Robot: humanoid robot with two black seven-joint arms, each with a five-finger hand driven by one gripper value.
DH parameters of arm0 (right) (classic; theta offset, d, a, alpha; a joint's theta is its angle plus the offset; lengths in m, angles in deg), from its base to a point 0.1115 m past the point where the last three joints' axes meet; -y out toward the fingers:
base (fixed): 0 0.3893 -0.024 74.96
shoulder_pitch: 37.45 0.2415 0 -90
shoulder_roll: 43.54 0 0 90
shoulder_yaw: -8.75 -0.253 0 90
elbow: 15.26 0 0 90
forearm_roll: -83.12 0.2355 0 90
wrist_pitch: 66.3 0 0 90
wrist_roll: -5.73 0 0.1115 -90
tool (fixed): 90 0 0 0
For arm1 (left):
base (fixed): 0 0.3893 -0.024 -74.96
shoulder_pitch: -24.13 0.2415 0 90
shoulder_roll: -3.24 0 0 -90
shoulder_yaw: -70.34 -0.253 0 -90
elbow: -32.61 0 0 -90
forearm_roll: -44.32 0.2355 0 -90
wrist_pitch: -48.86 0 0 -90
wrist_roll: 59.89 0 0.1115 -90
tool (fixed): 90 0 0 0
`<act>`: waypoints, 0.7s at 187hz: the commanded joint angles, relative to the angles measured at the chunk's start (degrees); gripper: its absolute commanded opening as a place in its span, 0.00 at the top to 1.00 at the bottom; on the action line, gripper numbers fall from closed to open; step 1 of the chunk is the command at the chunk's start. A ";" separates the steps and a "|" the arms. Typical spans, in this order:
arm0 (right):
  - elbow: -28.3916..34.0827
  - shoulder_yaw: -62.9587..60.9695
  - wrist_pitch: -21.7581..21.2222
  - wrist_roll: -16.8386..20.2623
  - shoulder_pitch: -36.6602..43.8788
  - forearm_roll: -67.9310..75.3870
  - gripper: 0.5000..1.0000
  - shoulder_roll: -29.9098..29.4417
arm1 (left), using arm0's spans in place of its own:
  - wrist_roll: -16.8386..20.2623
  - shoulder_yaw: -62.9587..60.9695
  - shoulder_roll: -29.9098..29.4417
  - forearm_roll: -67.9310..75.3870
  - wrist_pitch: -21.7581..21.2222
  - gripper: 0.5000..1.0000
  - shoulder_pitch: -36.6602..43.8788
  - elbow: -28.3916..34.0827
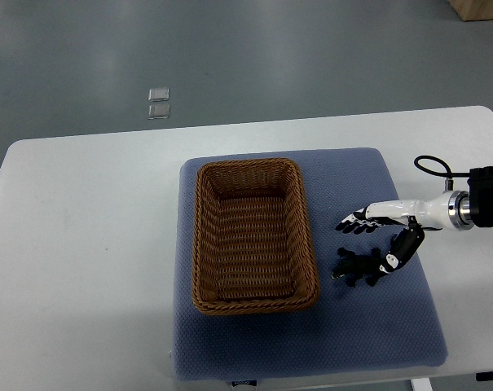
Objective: Place crocodile in brown basket with right hand
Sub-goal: 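Close the right hand's fingers around the crocodile's body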
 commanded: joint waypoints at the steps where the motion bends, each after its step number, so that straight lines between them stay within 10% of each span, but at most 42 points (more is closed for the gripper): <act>1: -0.08 -0.01 0.88 -0.02 -0.76 -0.82 0.14 -0.32 | 0.00 0.00 0.00 0.01 0.00 0.00 0.00 0.00; 131: -0.78 -0.10 4.22 -0.11 -4.19 -5.21 0.15 -0.94 | 0.00 0.08 0.00 0.01 0.00 0.00 0.00 0.09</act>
